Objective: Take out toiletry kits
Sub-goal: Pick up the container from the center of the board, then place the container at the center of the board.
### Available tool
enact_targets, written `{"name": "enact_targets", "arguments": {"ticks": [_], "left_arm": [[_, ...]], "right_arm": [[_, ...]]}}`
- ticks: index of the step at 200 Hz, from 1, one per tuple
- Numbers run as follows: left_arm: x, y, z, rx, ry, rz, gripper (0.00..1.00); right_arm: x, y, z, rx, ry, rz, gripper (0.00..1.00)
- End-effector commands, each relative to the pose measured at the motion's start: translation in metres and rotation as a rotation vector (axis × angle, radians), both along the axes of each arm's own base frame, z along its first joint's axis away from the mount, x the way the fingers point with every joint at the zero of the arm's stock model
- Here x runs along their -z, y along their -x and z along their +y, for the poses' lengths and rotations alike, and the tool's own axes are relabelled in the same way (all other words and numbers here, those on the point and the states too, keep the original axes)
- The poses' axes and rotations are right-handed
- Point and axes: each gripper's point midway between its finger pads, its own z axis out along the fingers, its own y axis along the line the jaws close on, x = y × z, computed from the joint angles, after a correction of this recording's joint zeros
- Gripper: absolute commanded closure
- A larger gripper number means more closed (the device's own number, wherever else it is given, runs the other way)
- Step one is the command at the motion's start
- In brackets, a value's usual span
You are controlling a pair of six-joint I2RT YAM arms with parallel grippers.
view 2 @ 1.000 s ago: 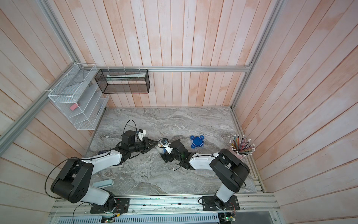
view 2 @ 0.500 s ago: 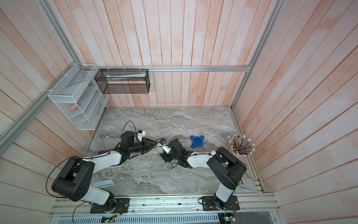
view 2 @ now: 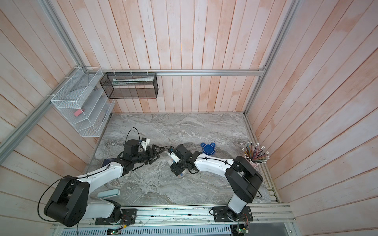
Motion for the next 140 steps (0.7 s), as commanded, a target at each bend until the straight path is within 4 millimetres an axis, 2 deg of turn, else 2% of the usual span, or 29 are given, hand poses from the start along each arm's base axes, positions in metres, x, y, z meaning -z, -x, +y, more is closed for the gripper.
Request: {"name": "enact_targets", "arguments": {"ticks": [1, 27, 45, 61, 78, 106, 123, 140], "left_arm": [[0.006, -0.004, 0.014, -0.049, -0.088, -0.007, 0.19], [0.006, -0.002, 0.015, -0.058, -0.076, -0.018, 0.19], [0.009, -0.001, 0.015, -0.06, -0.069, -0.02, 0.19], [0.013, 0.001, 0.016, -0.062, -0.074, -0.016, 0.19], [0.015, 0.003, 0.016, -0.057, -0.081, -0.016, 0.19], [0.021, 0.003, 0.017, -0.05, -0.105, -0.01, 0.19], [0.022, 0.004, 0.016, -0.042, -0.109, -0.007, 0.19], [0.025, 0.003, 0.015, -0.041, -0.111, 0.0, 0.19]], "right_arm": [[0.008, 0.032, -0.038, 0.068, 0.207, 0.188, 0.97], [-0.003, 0.044, -0.047, 0.057, 0.293, 0.281, 1.0], [-0.015, 0.043, -0.05, 0.061, 0.344, 0.296, 1.0], [-0.026, 0.038, -0.054, 0.066, 0.395, 0.287, 1.0], [-0.033, 0.023, -0.073, 0.126, 0.528, 0.217, 1.0], [-0.046, 0.011, -0.063, 0.138, 0.556, 0.211, 1.0], [-0.046, 0.008, -0.058, 0.145, 0.573, 0.224, 1.0], [-0.042, 0.0, -0.063, 0.179, 0.635, 0.199, 1.0]]}}
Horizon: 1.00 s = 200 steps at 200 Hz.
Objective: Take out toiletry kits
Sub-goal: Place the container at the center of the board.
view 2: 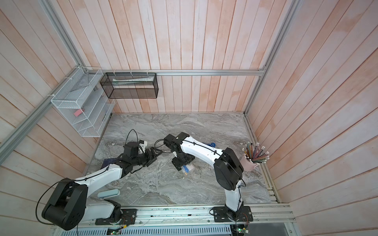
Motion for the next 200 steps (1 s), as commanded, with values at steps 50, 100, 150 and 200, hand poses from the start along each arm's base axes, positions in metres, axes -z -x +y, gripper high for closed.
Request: {"name": "enact_targets", "arguments": {"ticks": [50, 100, 150, 200], "left_arm": [[0.004, -0.005, -0.007, 0.041, -0.044, -0.001, 0.18], [0.008, 0.005, -0.021, 0.071, -0.087, -0.023, 0.0], [0.018, 0.014, -0.036, 0.12, -0.085, -0.011, 0.0], [0.02, 0.017, -0.041, 0.147, -0.099, -0.009, 0.0]], "right_arm": [[0.023, 0.001, -0.034, 0.058, 0.27, 0.021, 1.0], [0.05, 0.01, -0.028, 0.007, 0.262, 0.096, 0.82], [0.054, -0.008, -0.002, -0.001, 0.042, 0.042, 0.6], [0.037, -0.029, 0.02, -0.016, -0.154, -0.105, 0.27]]}}
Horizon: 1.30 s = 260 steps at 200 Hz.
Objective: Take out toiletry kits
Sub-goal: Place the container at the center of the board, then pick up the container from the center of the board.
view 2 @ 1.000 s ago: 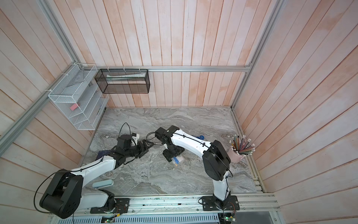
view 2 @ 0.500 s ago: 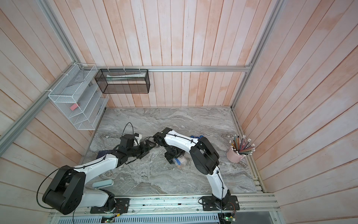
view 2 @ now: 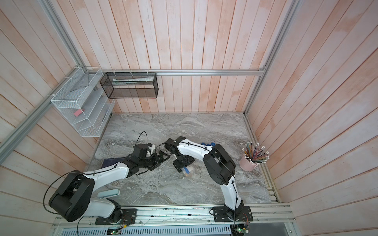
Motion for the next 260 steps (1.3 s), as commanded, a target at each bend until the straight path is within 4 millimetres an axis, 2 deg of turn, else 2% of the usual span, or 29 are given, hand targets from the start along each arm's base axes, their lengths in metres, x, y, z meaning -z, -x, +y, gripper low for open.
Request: {"name": "enact_targets", "arguments": {"ticks": [1, 8, 12, 40, 56, 95, 114, 131, 140, 160, 177, 190, 211, 232, 260], "left_arm": [[-0.009, -0.005, -0.005, 0.026, -0.003, -0.048, 0.0], [-0.011, -0.006, -0.005, 0.027, -0.005, -0.054, 0.0], [-0.012, -0.006, -0.006, 0.03, -0.007, -0.057, 0.0], [-0.018, -0.011, -0.009, 0.042, -0.022, -0.071, 0.0], [-0.021, -0.015, -0.01, 0.047, -0.032, -0.076, 0.0], [-0.04, -0.024, -0.024, 0.087, -0.049, -0.119, 0.0], [-0.048, -0.015, -0.032, 0.125, -0.098, -0.139, 0.0], [-0.052, -0.003, -0.033, 0.147, -0.222, -0.173, 0.0], [-0.052, 0.005, -0.032, 0.155, -0.29, -0.174, 0.0], [-0.048, 0.019, -0.023, 0.151, -0.384, -0.122, 0.0], [-0.047, 0.025, -0.025, 0.16, -0.438, -0.092, 0.0], [-0.051, 0.02, -0.028, 0.155, -0.495, -0.094, 0.0], [-0.057, 0.003, -0.036, 0.148, -0.531, -0.108, 0.0], [-0.063, -0.015, -0.045, 0.149, -0.516, -0.105, 0.0], [-0.055, -0.026, -0.058, 0.181, -0.41, -0.05, 0.0]], "right_arm": [[-0.023, -0.016, 0.023, -0.019, -0.176, -0.102, 0.25], [-0.023, -0.014, 0.025, -0.016, -0.205, -0.097, 0.05], [-0.025, -0.014, 0.026, -0.015, -0.222, -0.097, 0.02], [-0.034, -0.011, 0.028, -0.021, -0.281, -0.125, 0.02], [-0.046, -0.013, 0.031, -0.022, -0.338, -0.17, 0.02], [-0.074, -0.009, 0.022, 0.054, -0.483, -0.289, 0.02], [-0.092, 0.001, 0.014, 0.094, -0.609, -0.355, 0.02], [-0.109, 0.014, 0.004, 0.126, -0.73, -0.412, 0.02], [-0.121, 0.018, -0.005, 0.158, -0.789, -0.461, 0.03], [-0.133, 0.031, -0.03, 0.198, -0.83, -0.514, 0.03], [-0.125, 0.044, -0.046, 0.23, -0.818, -0.506, 0.04], [-0.107, 0.055, -0.051, 0.24, -0.789, -0.487, 0.04], [-0.073, 0.072, -0.043, 0.193, -0.706, -0.482, 0.03], [-0.045, 0.08, -0.035, 0.137, -0.572, -0.463, 0.03], [-0.033, 0.077, -0.026, 0.146, -0.595, -0.543, 0.02]]}}
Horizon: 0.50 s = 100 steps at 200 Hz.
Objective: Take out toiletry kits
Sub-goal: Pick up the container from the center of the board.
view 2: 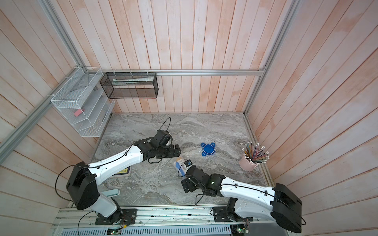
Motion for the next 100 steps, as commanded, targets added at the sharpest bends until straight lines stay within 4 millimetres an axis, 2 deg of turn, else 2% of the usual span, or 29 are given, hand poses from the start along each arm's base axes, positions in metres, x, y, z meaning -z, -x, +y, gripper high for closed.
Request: {"name": "enact_targets", "arguments": {"ticks": [1, 40, 100], "left_arm": [[0.011, -0.006, -0.001, 0.021, 0.03, 0.065, 0.0], [0.029, -0.012, -0.009, 0.032, 0.047, 0.109, 0.0], [0.053, -0.009, -0.019, 0.043, 0.079, 0.183, 0.0]], "right_arm": [[-0.003, -0.016, 0.002, 0.092, -0.051, -0.113, 0.02], [-0.003, -0.035, -0.008, 0.194, -0.15, -0.256, 0.02], [0.006, -0.048, -0.008, 0.143, -0.277, -0.348, 0.02]]}}
